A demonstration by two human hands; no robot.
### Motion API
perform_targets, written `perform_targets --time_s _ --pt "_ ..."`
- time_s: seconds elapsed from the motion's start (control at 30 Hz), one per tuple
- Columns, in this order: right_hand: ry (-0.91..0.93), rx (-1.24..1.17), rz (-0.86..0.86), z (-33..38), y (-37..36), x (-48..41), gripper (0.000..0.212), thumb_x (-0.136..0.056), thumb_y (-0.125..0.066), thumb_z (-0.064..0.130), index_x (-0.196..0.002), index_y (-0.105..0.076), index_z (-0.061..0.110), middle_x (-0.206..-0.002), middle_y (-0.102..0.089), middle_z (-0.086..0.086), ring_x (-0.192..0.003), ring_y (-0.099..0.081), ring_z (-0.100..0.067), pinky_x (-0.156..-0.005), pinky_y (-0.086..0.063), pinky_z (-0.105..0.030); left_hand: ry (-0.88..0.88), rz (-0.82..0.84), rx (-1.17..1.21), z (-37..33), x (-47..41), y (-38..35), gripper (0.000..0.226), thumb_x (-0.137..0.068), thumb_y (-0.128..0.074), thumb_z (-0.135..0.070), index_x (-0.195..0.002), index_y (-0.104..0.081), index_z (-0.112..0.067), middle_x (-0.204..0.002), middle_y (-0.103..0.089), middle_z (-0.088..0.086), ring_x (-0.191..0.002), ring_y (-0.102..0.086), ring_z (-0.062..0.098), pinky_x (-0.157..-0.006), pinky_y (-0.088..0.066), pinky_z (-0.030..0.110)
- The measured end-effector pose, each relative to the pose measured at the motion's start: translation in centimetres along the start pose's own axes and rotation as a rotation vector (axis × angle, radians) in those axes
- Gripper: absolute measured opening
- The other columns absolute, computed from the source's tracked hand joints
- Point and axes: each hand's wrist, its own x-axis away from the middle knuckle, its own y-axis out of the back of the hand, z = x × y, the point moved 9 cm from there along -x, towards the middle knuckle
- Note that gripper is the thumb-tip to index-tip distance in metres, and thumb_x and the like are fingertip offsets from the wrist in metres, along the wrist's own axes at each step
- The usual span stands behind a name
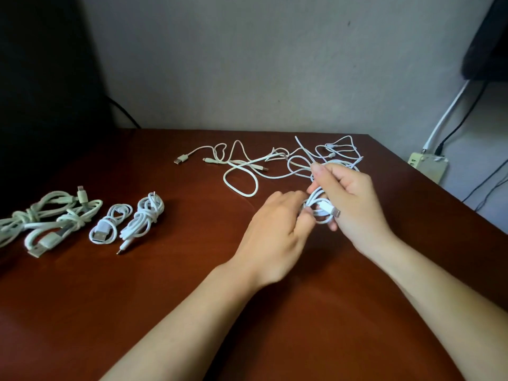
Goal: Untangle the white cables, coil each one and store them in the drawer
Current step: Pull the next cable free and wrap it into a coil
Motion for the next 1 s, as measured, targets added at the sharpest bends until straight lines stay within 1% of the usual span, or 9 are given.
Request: perform_targets --time_s 0.17,0.27,0.33,0.43,0.5,0.67,0.83,0.93,1.0 --pt "-0.002 0.023 -0.006 0.2 0.2 -0.1 0.04 -0.096 -0.048 0.028 -0.062 -0.055 0.009 -0.042 -0.047 0.003 -0.026 -0.036 -0.008 -0.029 -0.025 -0.015 0.039 -0.001 -0.059 -0.1 0.1 -0.2 0.034 -0.092 -0.024 -0.038 -0.084 -0.047 -0.015 -0.075 -0.045 -0.006 -0.079 -0.042 0.018 -0.071 -0.031 0.032" --pt "-0.041 -0.004 -0.024 -0.2 0.3 -0.5 0.045 -0.098 -0.037 0.037 -0.069 -0.055 0.007 -0.042 -0.051 0.004 -0.027 -0.039 -0.008 -0.031 -0.026 -0.016 0.156 -0.061 0.033 0.1 0.1 -0.1 0.038 -0.102 -0.026 -0.035 -0.091 -0.052 -0.01 -0.083 -0.055 0.001 -0.082 -0.05 0.024 -0.073 -0.035 0.036" --pt "-0.053 -0.084 -0.003 -0.3 0.1 -0.5 0.04 -0.09 -0.039 0.044 -0.077 -0.055 0.01 -0.047 -0.055 0.002 -0.031 -0.044 -0.009 -0.033 -0.029 -0.018 0.266 -0.107 0.132 1.1 0.2 0.1 0.034 -0.104 -0.029 -0.03 -0.094 -0.054 -0.008 -0.087 -0.058 0.005 -0.087 -0.053 0.026 -0.076 -0.035 0.035" --pt "-0.002 -0.079 0.121 -0.1 -1.2 -0.3 0.008 -0.09 -0.056 0.023 -0.091 -0.058 0.015 -0.058 -0.06 0.003 -0.046 -0.054 -0.007 -0.046 -0.04 -0.017 0.363 -0.207 0.257 2.7 0.2 0.9 0.035 -0.104 -0.028 -0.026 -0.094 -0.055 -0.006 -0.09 -0.059 0.003 -0.093 -0.055 0.026 -0.079 -0.035 0.031" --pt "0.033 -0.005 0.171 -0.3 -2.0 0.1 0.021 -0.087 -0.063 0.008 -0.101 -0.058 0.023 -0.066 -0.063 0.006 -0.057 -0.058 -0.004 -0.057 -0.045 -0.015 0.411 -0.237 0.335 3.5 0.4 1.1 0.038 -0.105 -0.027 -0.025 -0.099 -0.059 -0.006 -0.098 -0.064 0.003 -0.096 -0.057 0.02 -0.083 -0.039 0.03" --pt "0.078 -0.012 0.156 0.0 -2.3 0.4 0.037 -0.089 -0.059 -0.001 -0.107 -0.056 0.031 -0.073 -0.063 0.008 -0.065 -0.06 0.001 -0.064 -0.047 -0.013 0.464 -0.222 0.414 4.0 0.4 1.1 0.037 -0.104 -0.031 -0.031 -0.107 -0.063 -0.011 -0.104 -0.066 0.0 -0.097 -0.058 0.014 -0.085 -0.042 0.029" --pt "0.057 -0.07 0.128 -0.4 -2.1 0.1 0.036 -0.091 -0.051 -0.008 -0.111 -0.057 0.022 -0.067 -0.057 0.009 -0.058 -0.054 0.0 -0.06 -0.044 -0.014 0.392 -0.19 0.355 3.3 0.3 1.3 0.032 -0.103 -0.034 -0.03 -0.091 -0.06 -0.015 -0.086 -0.06 -0.007 -0.076 -0.051 0.001 -0.071 -0.037 0.015" --pt "0.069 -0.104 0.102 -0.2 -1.8 0.0 0.035 -0.089 -0.053 -0.008 -0.106 -0.059 0.023 -0.06 -0.052 0.011 -0.053 -0.05 -0.001 -0.055 -0.039 -0.014 0.325 -0.21 0.323 2.7 0.2 1.7 0.038 -0.104 -0.03 -0.027 -0.076 -0.054 -0.022 -0.069 -0.051 -0.01 -0.063 -0.046 -0.002 -0.062 -0.034 0.016" --pt "0.094 -0.119 0.104 0.1 -1.8 0.1 0.03 -0.084 -0.055 0.002 -0.101 -0.061 0.026 -0.058 -0.051 0.013 -0.053 -0.049 -0.002 -0.057 -0.039 -0.011 0.327 -0.227 0.355 2.7 0.2 1.8 0.042 -0.105 -0.029 -0.029 -0.072 -0.054 -0.02 -0.06 -0.045 -0.009 -0.055 -0.041 0.001 -0.056 -0.032 0.018"
